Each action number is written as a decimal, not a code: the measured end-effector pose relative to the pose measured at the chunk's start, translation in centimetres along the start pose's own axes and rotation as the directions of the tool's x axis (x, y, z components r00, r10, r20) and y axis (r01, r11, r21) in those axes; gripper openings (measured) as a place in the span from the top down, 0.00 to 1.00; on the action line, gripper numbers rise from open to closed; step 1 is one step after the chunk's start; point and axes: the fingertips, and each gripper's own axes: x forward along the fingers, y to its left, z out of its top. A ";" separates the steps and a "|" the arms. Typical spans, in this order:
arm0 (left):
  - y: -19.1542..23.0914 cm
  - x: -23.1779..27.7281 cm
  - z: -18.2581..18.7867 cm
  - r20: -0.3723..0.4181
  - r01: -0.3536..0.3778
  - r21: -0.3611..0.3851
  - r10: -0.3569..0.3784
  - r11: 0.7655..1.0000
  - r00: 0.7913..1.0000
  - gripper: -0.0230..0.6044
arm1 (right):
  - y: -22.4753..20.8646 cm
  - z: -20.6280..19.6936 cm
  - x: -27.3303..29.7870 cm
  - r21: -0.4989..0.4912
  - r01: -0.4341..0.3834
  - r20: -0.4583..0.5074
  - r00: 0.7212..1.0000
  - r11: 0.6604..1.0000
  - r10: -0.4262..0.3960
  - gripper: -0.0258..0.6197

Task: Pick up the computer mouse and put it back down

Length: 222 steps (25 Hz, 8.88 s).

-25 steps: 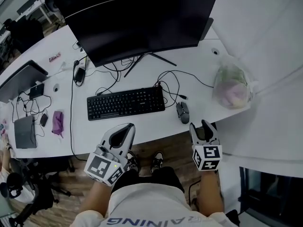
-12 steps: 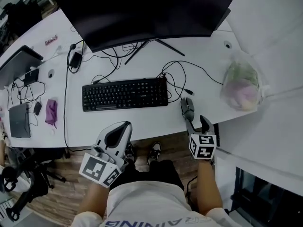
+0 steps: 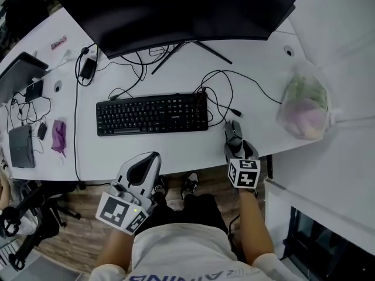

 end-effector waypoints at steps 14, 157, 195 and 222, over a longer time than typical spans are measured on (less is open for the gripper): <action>0.4 0.6 0.0 -0.017 0.005 -0.001 -0.005 1.000 1.000 0.95 | 0.0 0.1 0.8 0.002 0.038 0.007 0.999 0.999 -0.038 0.54; 1.0 -6.6 9.2 0.191 -0.005 0.105 -0.015 0.994 0.981 0.95 | 3.2 14.1 -13.4 -0.029 0.085 0.455 0.888 0.996 -0.063 0.54; 3.4 -0.1 4.4 0.034 -0.023 0.051 0.021 0.998 0.999 0.95 | -0.1 1.0 1.1 -0.033 0.060 0.055 0.997 0.998 -0.058 0.54; 1.8 -1.8 7.2 0.101 0.035 0.074 -0.043 0.997 0.994 0.95 | 0.2 6.6 -3.9 -0.065 0.091 0.213 0.974 0.994 -0.076 0.54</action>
